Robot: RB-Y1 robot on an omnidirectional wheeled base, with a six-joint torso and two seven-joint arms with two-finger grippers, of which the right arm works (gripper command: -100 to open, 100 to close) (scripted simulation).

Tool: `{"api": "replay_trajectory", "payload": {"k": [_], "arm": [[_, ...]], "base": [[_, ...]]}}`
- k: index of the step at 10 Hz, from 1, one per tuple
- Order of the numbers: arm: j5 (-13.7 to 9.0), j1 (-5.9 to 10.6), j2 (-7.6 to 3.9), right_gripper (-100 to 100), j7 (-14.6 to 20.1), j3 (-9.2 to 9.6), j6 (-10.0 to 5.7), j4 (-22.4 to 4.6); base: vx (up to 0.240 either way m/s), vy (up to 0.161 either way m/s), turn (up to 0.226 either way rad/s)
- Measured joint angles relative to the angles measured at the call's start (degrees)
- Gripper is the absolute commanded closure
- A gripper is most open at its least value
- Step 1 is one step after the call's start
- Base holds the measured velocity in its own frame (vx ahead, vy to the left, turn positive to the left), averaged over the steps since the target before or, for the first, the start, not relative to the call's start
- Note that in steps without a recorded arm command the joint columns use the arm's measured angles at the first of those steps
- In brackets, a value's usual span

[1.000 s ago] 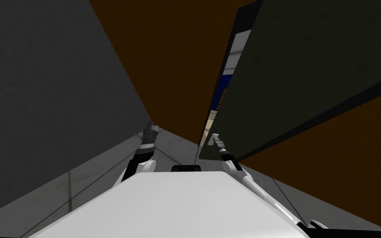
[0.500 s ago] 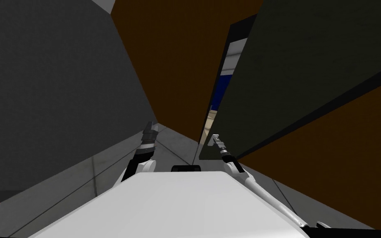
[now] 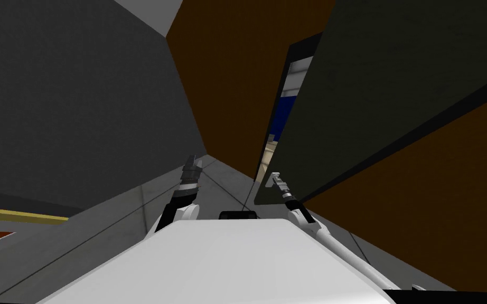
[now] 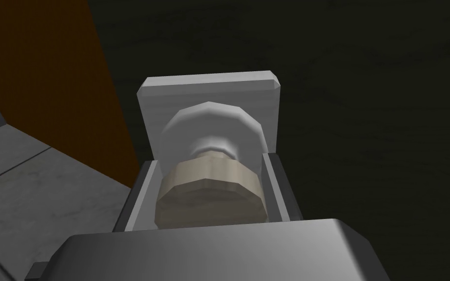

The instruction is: Pull the door open

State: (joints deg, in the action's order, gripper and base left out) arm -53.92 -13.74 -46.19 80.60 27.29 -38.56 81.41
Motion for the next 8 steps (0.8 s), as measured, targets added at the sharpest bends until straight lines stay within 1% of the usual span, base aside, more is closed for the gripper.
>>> {"api": "replay_trajectory", "payload": {"k": [2, 3, 4, 5, 8], "arm": [[0.35, -0.13, -1.04, 100, 1.08, 0.85, -0.95, 0.03], [0.48, -0.21, -1.51, 100, 1.52, 1.15, -1.32, 0.09], [0.51, -0.32, -1.51, 100, 1.59, 1.32, -1.28, 0.04], [0.61, -0.37, -1.88, 100, 1.90, 1.52, -1.50, -0.07], [1.24, -0.31, -3.10, 100, 3.32, 2.51, -2.94, -0.26]], "base": [[-0.219, -0.073, 0.111], [-0.088, -0.032, 0.029], [-0.131, -0.044, 0.109], [-0.210, -0.089, 0.180], [-0.209, -0.095, 0.141]]}}
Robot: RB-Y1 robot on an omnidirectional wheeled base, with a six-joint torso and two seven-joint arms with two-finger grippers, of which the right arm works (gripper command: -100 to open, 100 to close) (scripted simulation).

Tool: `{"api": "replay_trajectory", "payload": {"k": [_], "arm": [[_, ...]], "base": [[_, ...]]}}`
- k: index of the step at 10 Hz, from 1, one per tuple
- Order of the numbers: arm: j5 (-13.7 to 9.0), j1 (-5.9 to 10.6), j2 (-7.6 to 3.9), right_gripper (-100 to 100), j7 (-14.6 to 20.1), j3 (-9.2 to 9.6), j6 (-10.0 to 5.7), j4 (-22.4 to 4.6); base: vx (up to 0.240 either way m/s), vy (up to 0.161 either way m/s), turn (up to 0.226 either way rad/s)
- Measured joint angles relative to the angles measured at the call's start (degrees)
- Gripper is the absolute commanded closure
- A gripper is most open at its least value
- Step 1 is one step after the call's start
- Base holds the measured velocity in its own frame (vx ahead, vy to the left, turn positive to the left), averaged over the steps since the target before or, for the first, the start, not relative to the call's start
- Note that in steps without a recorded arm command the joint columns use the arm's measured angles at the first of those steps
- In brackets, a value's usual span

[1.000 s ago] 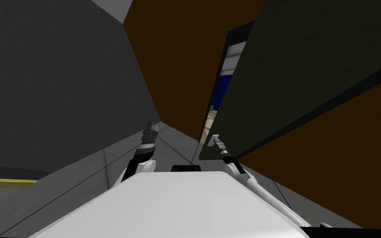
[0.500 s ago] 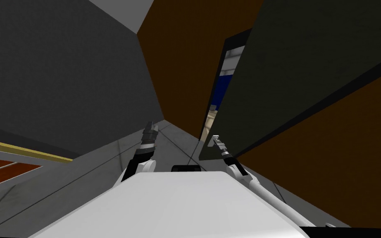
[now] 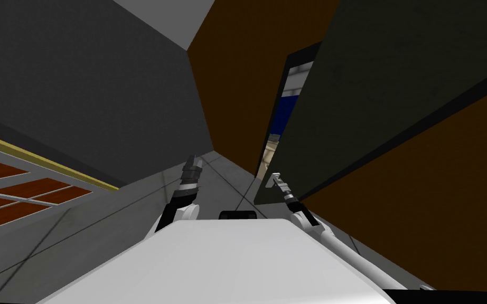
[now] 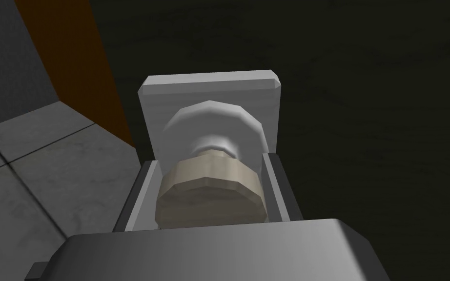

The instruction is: Pull the door open

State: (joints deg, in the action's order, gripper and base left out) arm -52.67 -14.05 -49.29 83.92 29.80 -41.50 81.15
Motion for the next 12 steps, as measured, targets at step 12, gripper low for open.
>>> {"api": "replay_trajectory", "payload": {"k": [12], "arm": [[2.20, -0.16, -3.94, 100, 4.86, 4.02, -4.55, -1.26]], "base": [[-0.187, -0.089, 0.131]]}}
